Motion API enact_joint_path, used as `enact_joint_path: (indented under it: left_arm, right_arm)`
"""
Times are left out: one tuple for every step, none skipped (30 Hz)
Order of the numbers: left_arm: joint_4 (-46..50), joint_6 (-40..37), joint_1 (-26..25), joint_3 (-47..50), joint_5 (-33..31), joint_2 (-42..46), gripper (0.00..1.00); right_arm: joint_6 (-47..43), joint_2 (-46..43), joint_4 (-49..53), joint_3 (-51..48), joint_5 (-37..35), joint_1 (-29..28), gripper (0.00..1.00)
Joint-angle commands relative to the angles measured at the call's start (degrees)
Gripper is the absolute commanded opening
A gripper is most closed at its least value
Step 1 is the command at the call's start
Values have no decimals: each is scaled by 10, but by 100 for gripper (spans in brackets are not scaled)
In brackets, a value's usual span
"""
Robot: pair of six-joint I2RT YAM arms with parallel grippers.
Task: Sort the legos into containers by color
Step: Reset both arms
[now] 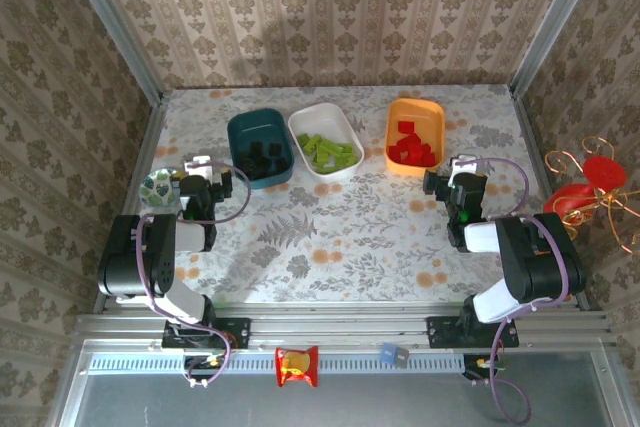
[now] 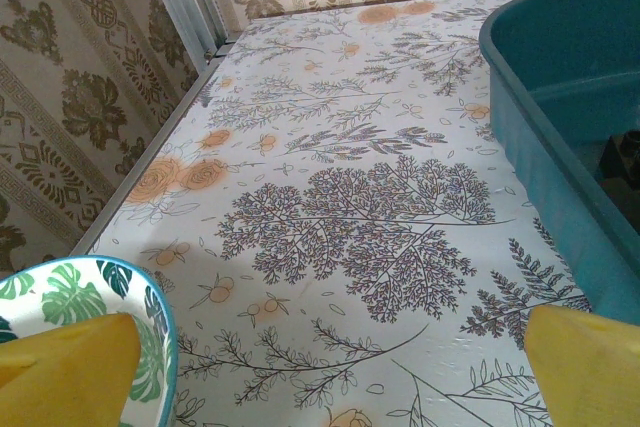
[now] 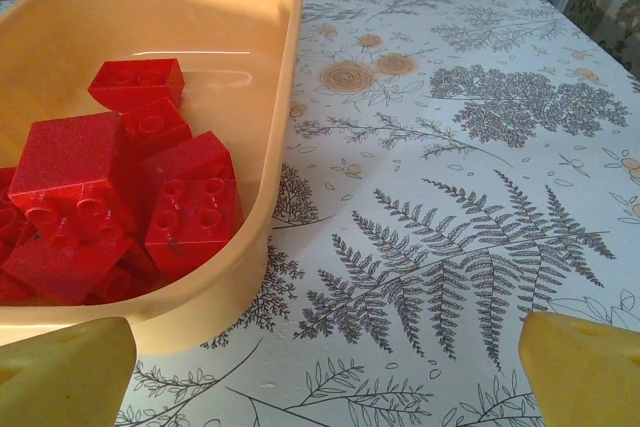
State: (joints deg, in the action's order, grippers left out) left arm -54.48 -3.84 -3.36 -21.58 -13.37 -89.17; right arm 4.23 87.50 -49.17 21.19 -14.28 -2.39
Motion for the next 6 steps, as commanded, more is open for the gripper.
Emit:
enact_joint_path:
  left_arm:
    - [-16, 10, -2, 4, -3, -5, 100]
    - [-16, 10, -2, 4, -3, -5, 100]
    - [-17, 10, -2, 4, -4, -5, 100]
    - [-17, 10, -2, 5, -4, -5, 100]
    - [-17, 10, -2, 5, -4, -4, 100]
    - [-18, 10, -3, 5, -3, -4, 100]
  right_arm:
    - [-2, -1, -15, 11, 7, 2, 100]
    - [-2, -1, -15, 11, 7, 2, 100]
    - [-2, -1, -15, 11, 7, 2, 100]
    - [-2, -1, -15, 11, 7, 2, 100]
    - [-2, -1, -15, 11, 7, 2, 100]
    - [-2, -1, -15, 11, 7, 2, 100]
